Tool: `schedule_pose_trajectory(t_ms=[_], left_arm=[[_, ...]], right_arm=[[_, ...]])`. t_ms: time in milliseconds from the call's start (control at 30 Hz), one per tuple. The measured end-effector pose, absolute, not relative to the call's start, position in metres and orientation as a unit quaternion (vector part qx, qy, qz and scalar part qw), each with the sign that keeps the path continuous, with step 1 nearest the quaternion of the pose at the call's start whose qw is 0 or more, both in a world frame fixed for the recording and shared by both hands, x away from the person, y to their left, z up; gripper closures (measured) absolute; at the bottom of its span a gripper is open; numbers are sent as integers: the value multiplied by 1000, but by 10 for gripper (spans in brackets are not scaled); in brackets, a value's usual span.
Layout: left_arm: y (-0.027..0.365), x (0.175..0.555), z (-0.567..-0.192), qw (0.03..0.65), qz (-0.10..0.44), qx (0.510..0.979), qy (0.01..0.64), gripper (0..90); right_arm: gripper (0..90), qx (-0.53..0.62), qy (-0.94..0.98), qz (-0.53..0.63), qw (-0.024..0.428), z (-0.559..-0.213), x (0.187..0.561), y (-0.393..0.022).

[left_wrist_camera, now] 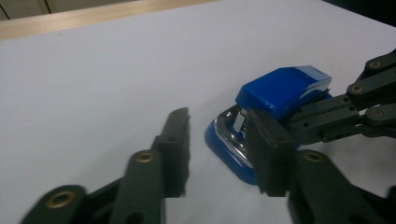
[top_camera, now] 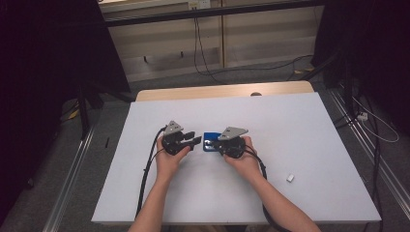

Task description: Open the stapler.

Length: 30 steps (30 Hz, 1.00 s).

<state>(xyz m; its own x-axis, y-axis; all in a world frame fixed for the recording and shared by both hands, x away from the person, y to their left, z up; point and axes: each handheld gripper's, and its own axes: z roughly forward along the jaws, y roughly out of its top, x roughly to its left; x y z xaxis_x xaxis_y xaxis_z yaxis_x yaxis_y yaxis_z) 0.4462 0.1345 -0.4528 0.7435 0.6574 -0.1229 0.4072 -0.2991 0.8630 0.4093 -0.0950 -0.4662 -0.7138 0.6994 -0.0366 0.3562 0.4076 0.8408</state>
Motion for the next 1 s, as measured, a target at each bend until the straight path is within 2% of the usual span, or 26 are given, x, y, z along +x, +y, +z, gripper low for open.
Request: schedule_pose_trajectory(t_ms=[33, 67, 133, 333, 1000], left_arm=[[134, 447, -454, 490, 121, 796, 334, 658], [133, 447, -454, 487, 117, 800, 331, 748], [129, 448, -456, 480, 113, 807, 324, 814], [121, 449, -459, 469, 101, 823, 306, 892], [120, 449, -446, 507, 95, 803, 298, 887]], right_arm=[[900, 324, 816, 438, 196, -466, 409, -95], [900, 322, 817, 435, 197, -466, 409, -95], [900, 322, 817, 435, 197, -466, 409, -95], [900, 324, 816, 436, 195, -466, 410, -95], [900, 349, 801, 447, 190, -465, 411, -93]])
